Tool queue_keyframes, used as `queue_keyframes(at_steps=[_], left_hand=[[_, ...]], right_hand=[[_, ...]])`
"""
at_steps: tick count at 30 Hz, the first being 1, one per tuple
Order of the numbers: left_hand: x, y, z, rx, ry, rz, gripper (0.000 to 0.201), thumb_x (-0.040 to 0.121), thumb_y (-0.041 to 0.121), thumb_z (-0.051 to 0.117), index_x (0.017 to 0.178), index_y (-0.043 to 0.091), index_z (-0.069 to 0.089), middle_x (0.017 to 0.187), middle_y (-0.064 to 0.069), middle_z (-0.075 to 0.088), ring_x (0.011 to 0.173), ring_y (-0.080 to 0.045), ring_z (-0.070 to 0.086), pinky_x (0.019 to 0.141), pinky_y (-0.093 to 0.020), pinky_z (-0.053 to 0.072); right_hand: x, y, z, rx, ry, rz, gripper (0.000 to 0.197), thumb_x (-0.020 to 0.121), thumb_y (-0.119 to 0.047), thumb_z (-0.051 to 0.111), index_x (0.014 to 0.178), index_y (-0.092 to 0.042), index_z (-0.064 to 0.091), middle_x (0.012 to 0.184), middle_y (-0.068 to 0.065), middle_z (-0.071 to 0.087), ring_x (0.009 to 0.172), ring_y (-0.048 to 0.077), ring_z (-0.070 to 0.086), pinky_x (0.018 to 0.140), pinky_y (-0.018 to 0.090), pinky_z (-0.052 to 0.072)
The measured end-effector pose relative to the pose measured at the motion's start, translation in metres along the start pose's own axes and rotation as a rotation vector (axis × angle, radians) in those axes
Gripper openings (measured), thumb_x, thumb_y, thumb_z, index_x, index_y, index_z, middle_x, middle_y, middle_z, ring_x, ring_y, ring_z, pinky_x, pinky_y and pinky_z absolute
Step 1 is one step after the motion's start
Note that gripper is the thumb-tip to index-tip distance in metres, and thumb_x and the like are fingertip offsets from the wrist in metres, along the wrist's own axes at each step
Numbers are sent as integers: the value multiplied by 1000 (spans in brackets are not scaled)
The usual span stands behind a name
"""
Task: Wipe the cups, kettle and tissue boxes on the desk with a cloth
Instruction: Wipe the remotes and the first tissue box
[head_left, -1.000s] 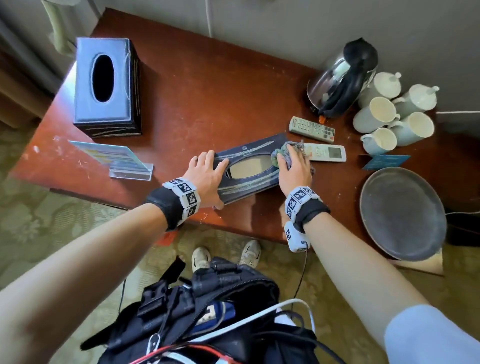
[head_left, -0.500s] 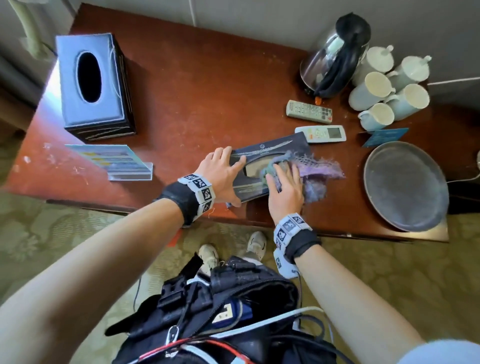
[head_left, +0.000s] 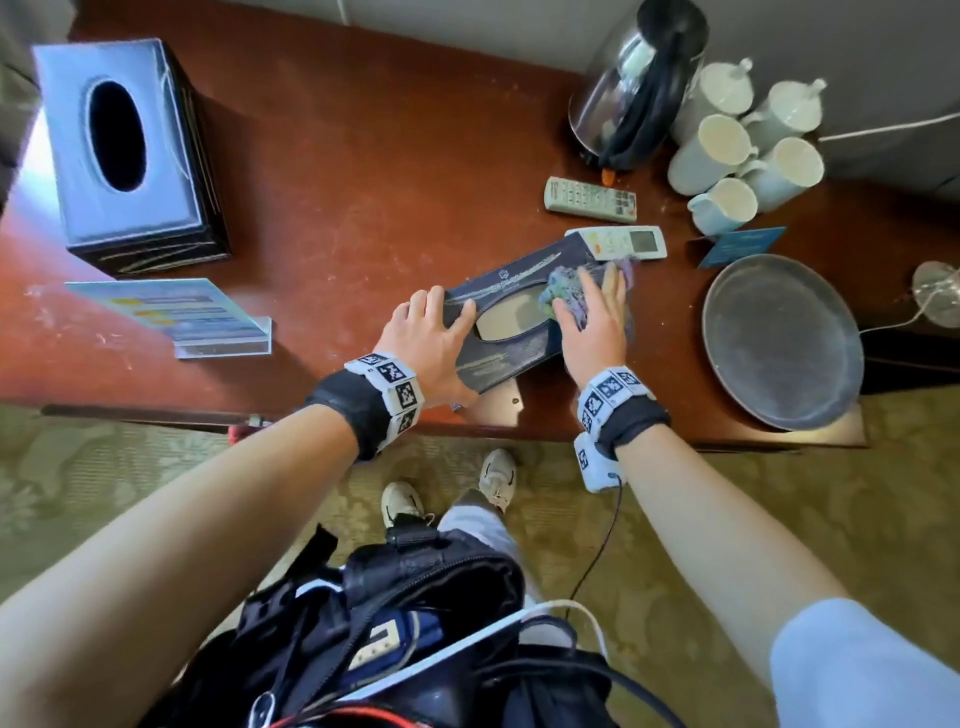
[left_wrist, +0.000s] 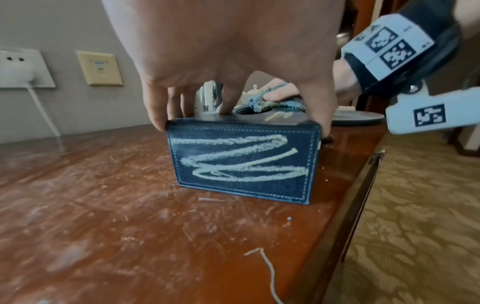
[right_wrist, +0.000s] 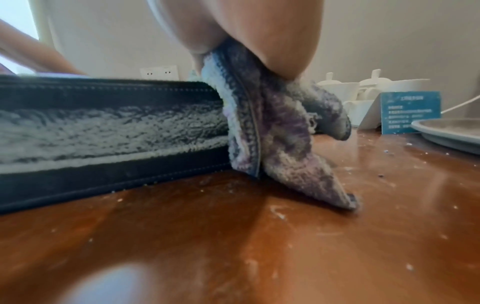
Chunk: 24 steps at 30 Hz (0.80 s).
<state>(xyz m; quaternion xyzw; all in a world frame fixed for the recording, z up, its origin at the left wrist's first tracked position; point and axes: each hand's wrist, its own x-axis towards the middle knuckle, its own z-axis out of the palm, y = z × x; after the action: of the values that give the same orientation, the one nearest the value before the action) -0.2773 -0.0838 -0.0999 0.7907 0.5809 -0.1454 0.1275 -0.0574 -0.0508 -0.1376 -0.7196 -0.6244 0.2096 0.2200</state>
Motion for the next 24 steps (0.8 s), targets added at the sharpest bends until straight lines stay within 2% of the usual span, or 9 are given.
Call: queue_keyframes(at_steps=[2,4,8,11,15,16,18,21,24], left_hand=[[0,-3,1,5,0,12,120,65,81,65,155,22,10,152,-19,20,138,-36,26,110,-45,32],[1,-5,1,13,-8,25,122,65,82,64,155,21,8,153,-19,17,140,-37,23,113,-45,28],[2,-9,1,19,-33,57,126,64,85,62,156,21,6,154,-19,15,140,-36,22,114,-44,28],[5,-5,-3,30,-39,42,126,63,85,62,156,21,7,151,-18,19,136,-35,27,111,-43,32],[4,-4,0,28,-35,37,125,65,84,62,157,20,6,153,-19,16,138,-36,24,112,-44,30],[4,-5,0,37,-32,36,125,65,84,62,157,20,6,153,-19,16,138,-36,24,113,-44,30],[4,-5,1,46,-24,41,125,65,83,63,156,20,7,152,-18,17,137,-36,25,112,-44,30],[4,-5,3,43,-21,39,124,64,84,62,156,21,6,153,-18,16,138,-36,24,112,-44,31],[3,-5,2,29,-15,42,123,65,85,62,156,23,6,155,-17,14,140,-35,22,113,-44,30]], right_hand=[[3,2,-3,-57,-15,-25,61,98,-35,56,153,-23,31,165,13,1,152,28,-4,121,39,3],[9,6,-6,-156,-41,-67,64,97,-42,56,154,-27,30,165,12,4,152,29,-2,120,44,0],[5,7,1,-124,26,-124,52,97,-40,51,144,-18,48,158,11,33,149,28,19,121,53,8],[-36,-9,23,-31,123,-203,45,97,-35,51,136,-15,58,148,11,48,143,28,36,121,51,13],[-70,-16,42,-40,32,-398,46,97,-34,49,135,-11,58,145,12,51,141,25,38,121,44,18],[-60,-9,37,-55,48,-377,46,97,-33,50,136,-9,58,146,14,49,142,24,36,120,45,20],[-28,6,18,-47,85,-198,45,99,-27,54,140,-8,53,151,17,42,145,24,29,120,47,21],[15,22,-15,4,81,36,48,100,-26,53,146,-14,45,157,10,35,146,27,29,117,42,29],[19,19,-16,38,116,77,46,100,-25,53,145,-17,48,156,6,38,145,25,33,114,38,32]])
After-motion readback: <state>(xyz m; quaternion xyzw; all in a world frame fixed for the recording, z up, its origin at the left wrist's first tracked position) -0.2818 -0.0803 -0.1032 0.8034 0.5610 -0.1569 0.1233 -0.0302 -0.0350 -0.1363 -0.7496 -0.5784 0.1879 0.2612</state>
